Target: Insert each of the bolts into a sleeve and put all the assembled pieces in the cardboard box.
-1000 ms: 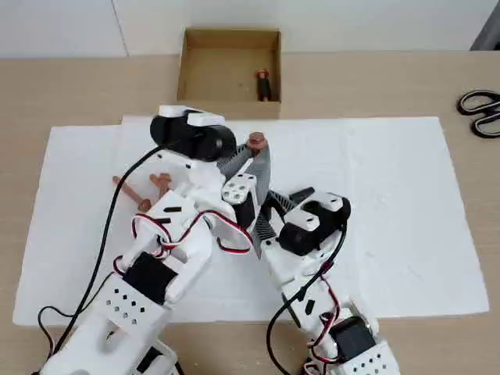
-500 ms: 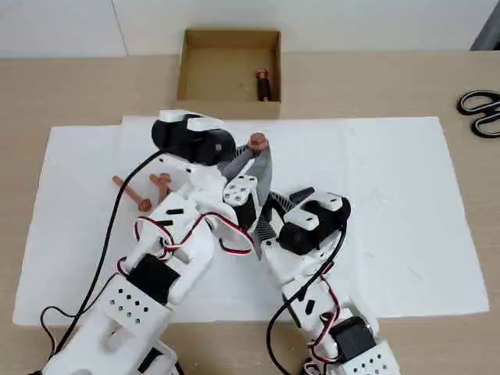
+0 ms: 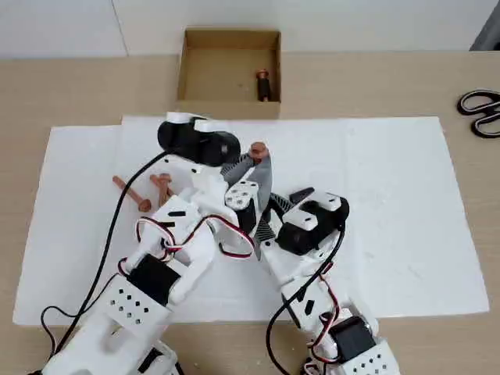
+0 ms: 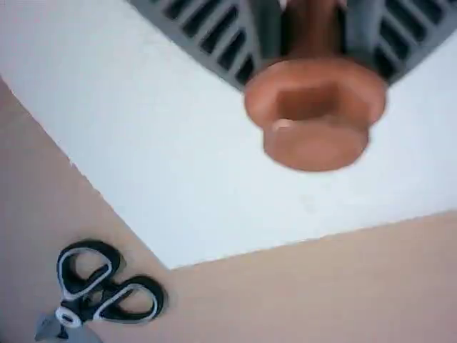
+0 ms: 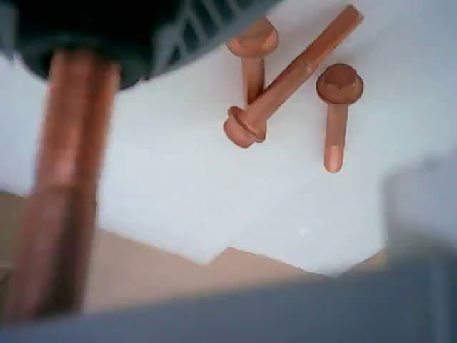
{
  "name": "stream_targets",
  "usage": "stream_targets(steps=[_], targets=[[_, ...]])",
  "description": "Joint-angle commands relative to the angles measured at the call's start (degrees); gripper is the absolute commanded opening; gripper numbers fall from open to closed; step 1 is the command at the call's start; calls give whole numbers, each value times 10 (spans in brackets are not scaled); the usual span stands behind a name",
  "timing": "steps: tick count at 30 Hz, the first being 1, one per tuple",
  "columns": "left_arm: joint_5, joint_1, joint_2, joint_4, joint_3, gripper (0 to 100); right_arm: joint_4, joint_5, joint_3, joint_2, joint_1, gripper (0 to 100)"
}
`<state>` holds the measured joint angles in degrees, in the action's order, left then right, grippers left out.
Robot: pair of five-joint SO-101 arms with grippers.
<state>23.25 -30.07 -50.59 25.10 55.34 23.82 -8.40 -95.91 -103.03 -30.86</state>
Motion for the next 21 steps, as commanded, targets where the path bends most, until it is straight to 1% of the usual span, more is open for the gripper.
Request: stream_targets(steps=[1,5,8,14,21], targets=[[-13,-1,-15,24,-2,6,0,3,-5,-5,-1,4],[-18,-1,-17,64,-2,6,0,3,-5,-5,-1,4],[-18,-2,-17,79,-2,6,1,3,-5,-5,-1,4],[-18,-3,-14,82,5,6,1,3,-5,-5,-1,4],[-16,-36,-16,79,37,7,1,3,-5,-5,-1,4]])
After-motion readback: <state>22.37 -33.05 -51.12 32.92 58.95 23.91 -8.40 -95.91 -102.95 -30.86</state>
